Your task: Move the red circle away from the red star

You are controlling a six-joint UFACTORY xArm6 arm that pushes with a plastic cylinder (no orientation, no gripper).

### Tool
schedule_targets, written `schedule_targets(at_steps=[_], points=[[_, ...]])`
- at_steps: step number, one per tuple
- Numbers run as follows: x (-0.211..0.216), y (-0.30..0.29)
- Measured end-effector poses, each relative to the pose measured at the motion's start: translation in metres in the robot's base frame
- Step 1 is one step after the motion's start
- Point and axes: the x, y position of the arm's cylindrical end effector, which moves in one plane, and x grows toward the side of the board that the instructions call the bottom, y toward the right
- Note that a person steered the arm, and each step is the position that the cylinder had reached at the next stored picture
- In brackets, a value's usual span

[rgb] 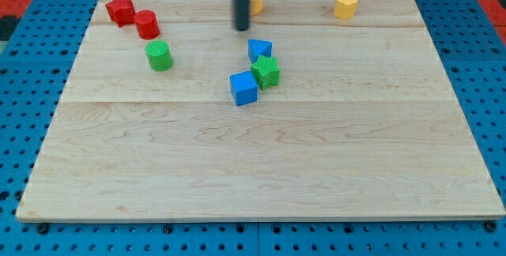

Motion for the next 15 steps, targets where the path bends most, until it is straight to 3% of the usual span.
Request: schedule_targets(at_steps=[1, 2, 4, 6, 7, 10, 12, 13, 15], points=[[0.061, -0.073], [0.044, -0.171], [-0.03, -0.2], [-0.042, -0.217], [-0.012, -0.195], [-0.029, -0.179], [0.02, -0.064], [0.017, -0.101], [0.001, -0.099]])
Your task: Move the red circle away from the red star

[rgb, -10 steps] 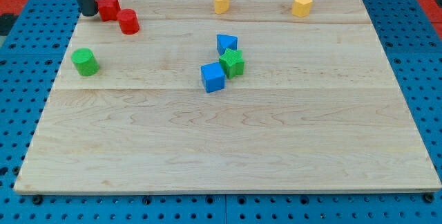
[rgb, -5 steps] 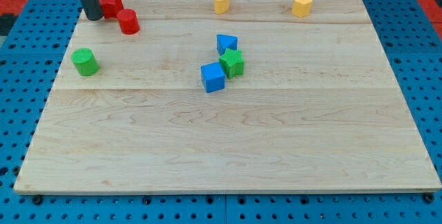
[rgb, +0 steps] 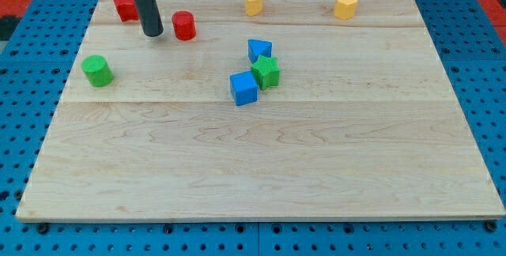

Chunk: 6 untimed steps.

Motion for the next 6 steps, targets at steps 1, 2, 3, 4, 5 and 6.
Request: schedule_targets(at_steps=[1, 2, 3, 4, 5, 6], points=[[-0.005, 0.001], [-0.005, 0.001], [-0.005, 0.004], [-0.002, 0.016], [-0.016, 0.003], [-0.025, 0.015]])
